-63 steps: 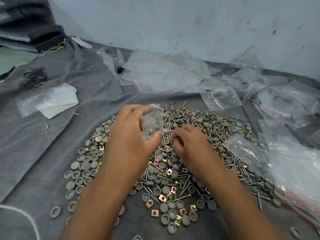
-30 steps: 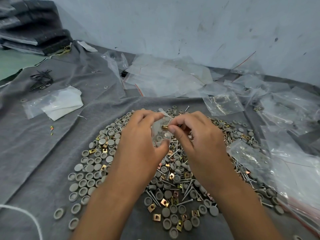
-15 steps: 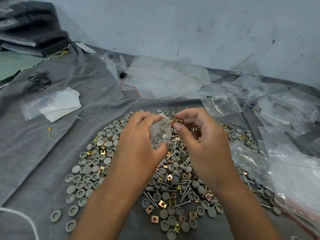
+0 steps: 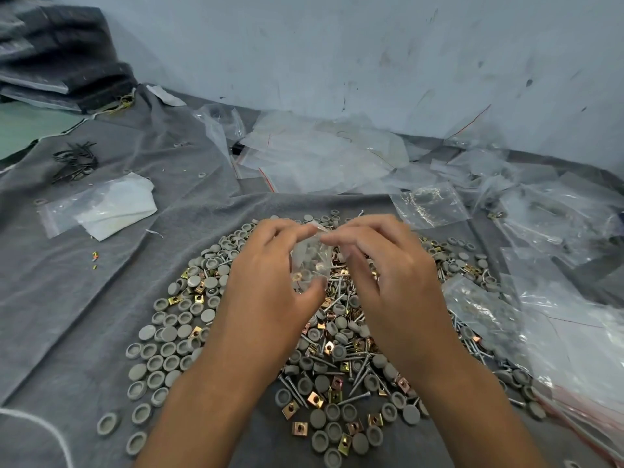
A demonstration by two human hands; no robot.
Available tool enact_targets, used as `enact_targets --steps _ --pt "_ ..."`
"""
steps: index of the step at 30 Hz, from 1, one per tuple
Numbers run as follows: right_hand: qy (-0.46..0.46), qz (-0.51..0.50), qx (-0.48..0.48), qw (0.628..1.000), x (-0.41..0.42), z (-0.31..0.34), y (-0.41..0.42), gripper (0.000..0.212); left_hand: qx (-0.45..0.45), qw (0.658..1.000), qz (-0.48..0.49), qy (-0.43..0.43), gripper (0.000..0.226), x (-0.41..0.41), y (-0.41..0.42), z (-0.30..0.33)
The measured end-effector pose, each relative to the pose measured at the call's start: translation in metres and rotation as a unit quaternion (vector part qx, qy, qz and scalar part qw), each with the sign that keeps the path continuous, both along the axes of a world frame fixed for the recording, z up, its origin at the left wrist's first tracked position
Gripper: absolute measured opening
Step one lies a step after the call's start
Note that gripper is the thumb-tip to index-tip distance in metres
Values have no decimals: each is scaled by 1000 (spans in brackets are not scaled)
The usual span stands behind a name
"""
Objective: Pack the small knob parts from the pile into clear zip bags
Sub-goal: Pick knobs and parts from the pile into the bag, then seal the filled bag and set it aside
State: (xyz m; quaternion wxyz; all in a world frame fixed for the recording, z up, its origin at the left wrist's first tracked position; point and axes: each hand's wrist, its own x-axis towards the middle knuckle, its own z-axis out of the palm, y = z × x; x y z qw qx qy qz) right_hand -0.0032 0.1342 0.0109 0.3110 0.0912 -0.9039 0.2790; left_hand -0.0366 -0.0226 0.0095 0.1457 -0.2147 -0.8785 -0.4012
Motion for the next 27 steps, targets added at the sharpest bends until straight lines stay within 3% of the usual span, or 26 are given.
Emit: enact_targets --steps 4,8,11,15,20,24,27 --pt "2 -26 76 997 0 4 9 26 9 999 -29 45 44 2 0 5" --pt "27 13 15 999 3 20 17 12 110 989 -94 43 33 8 0 13" --pt "10 53 -23 998 10 40 25 13 180 973 -146 2 41 10 -4 16" --pt "-49 80 -142 985 20 55 34 7 241 951 -180 -68 60 9 -6 14" --pt "-82 111 -336 932 24 41 39 27 375 904 -143 -146 37 2 -1 13" --pt "-89 111 -418 897 25 17 39 32 388 890 -138 -197 33 2 3 14" --pt "-86 95 -442 888 21 7 36 54 356 899 -141 -211 37 4 3 13"
